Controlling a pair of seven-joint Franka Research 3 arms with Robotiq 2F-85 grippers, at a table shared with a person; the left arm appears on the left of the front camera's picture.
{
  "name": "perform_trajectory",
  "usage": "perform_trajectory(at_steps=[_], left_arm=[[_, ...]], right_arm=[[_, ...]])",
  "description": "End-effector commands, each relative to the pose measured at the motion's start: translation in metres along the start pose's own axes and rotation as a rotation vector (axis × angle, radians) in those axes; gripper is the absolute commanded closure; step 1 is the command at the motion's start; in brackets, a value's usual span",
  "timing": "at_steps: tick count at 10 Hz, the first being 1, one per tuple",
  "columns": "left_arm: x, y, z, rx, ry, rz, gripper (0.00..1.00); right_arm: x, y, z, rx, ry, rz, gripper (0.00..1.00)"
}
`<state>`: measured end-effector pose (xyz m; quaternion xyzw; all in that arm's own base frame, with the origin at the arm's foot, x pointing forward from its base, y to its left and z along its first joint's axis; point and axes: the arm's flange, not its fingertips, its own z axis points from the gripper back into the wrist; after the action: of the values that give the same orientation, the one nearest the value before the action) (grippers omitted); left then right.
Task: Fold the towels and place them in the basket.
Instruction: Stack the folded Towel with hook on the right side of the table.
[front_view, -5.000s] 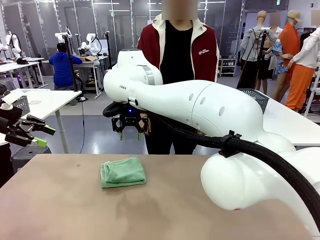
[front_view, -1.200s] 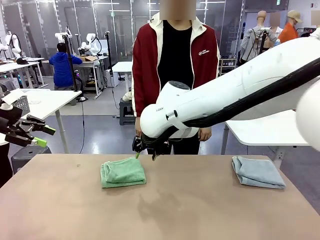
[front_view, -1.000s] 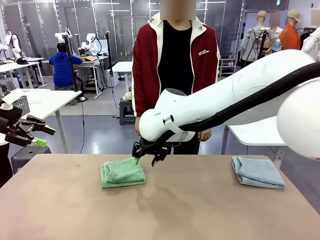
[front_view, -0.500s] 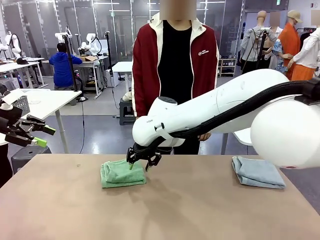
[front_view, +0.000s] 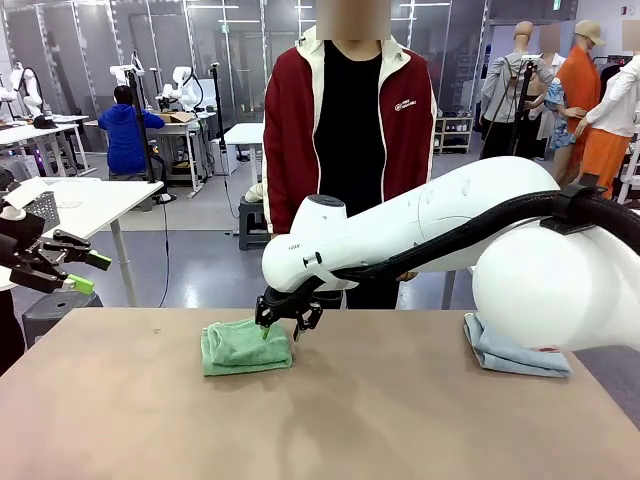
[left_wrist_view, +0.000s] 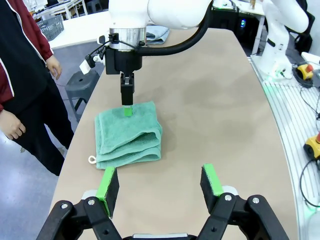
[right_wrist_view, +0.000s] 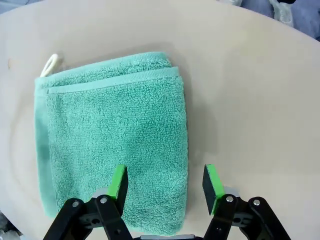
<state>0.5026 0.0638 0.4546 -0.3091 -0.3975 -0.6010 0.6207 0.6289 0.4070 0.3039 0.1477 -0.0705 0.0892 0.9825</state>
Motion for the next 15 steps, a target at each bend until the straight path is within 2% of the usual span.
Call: perform_trajectory(at_steps=[1, 2, 3, 4, 5, 6, 7, 8, 9, 10, 11, 15], left_arm=[[0.001, -0.004, 0.001, -0.003, 0.002, -0.004, 0.16], [0.001, -0.004, 0.001, -0.003, 0.002, -0.004, 0.16], [0.001, -0.004, 0.001, -0.003, 0.002, -0.004, 0.16], [0.001, -0.004, 0.001, -0.003, 0.002, -0.004, 0.16], [0.001, -0.004, 0.001, -0.003, 0.002, -0.004, 0.16], [0.001, -0.004, 0.001, -0.003, 0.002, -0.004, 0.16], [0.001, -0.004, 0.001, -0.003, 0.002, -0.004, 0.16], [0.001, -0.004, 0.001, -0.003, 0.002, -0.004, 0.16], [0.001, -0.004, 0.001, -0.003, 0.002, -0.004, 0.16], [0.001, -0.004, 0.001, -0.003, 0.002, -0.004, 0.16], [0.001, -0.004, 0.001, -0.003, 0.002, -0.004, 0.16], [0.001, -0.004, 0.001, -0.003, 0.002, -0.004, 0.16]], right_arm=[[0.007, 0.005, -0.003, -0.012, -0.006, -0.014, 0.24], [0.008, 0.004, -0.006, -0.017, 0.0, -0.02, 0.24], [0.008, 0.003, -0.007, -0.031, 0.005, -0.03, 0.44], [0.008, 0.003, -0.008, -0.034, 0.007, -0.028, 0.44], [0.008, 0.002, -0.009, -0.037, 0.008, -0.027, 0.64], [0.008, 0.001, -0.009, -0.038, 0.011, -0.029, 0.49], [0.007, 0.0, -0.01, -0.042, 0.014, -0.034, 0.84], [0.007, 0.0, -0.011, -0.043, 0.017, -0.036, 0.69], [0.006, 0.001, -0.01, -0.043, 0.02, -0.036, 1.0], [0.005, 0.0, -0.008, -0.046, 0.019, -0.038, 0.89], [0.003, 0.0, -0.006, -0.045, 0.016, -0.04, 1.0], [-0.011, -0.006, 0.022, -0.052, 0.031, -0.021, 1.0]])
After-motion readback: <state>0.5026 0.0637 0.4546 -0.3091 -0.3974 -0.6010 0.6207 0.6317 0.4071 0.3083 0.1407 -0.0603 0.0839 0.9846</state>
